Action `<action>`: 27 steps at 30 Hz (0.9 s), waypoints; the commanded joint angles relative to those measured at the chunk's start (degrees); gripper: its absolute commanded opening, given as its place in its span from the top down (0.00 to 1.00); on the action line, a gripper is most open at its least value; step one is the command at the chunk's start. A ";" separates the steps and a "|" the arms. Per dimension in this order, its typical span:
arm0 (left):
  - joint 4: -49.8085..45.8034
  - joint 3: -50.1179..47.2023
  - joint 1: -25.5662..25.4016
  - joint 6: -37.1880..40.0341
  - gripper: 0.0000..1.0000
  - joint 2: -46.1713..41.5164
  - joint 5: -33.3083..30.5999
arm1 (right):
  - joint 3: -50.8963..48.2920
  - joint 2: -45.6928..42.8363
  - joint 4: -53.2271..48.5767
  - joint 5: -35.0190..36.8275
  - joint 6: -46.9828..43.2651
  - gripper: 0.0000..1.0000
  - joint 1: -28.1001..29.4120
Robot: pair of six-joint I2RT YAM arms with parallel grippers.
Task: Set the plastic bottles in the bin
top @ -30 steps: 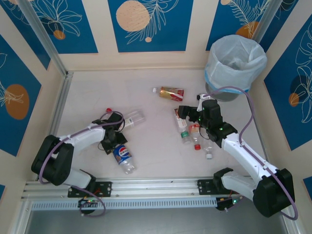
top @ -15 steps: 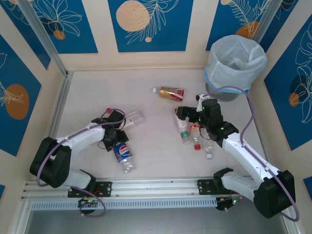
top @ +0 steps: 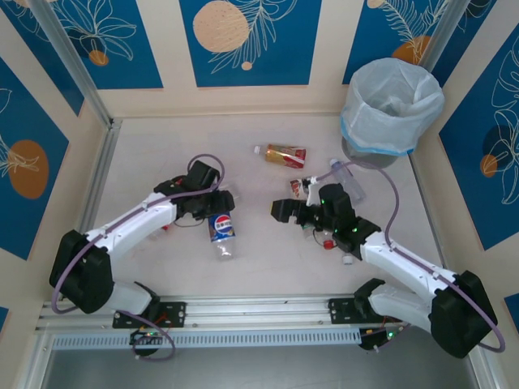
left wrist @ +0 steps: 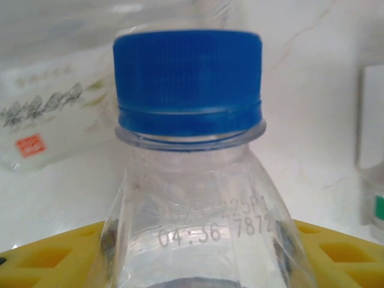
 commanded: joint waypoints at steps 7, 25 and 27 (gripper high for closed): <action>12.77 8.36 -0.60 3.46 0.50 5.39 6.57 | 1.30 9.00 16.53 -3.65 1.47 0.00 9.41; 18.06 8.29 -2.74 2.27 0.50 7.60 12.21 | 10.39 26.60 24.24 4.70 -2.82 0.07 15.83; 19.21 7.76 -2.77 1.49 0.49 7.62 12.92 | 10.82 28.19 24.86 4.20 -1.99 0.08 15.84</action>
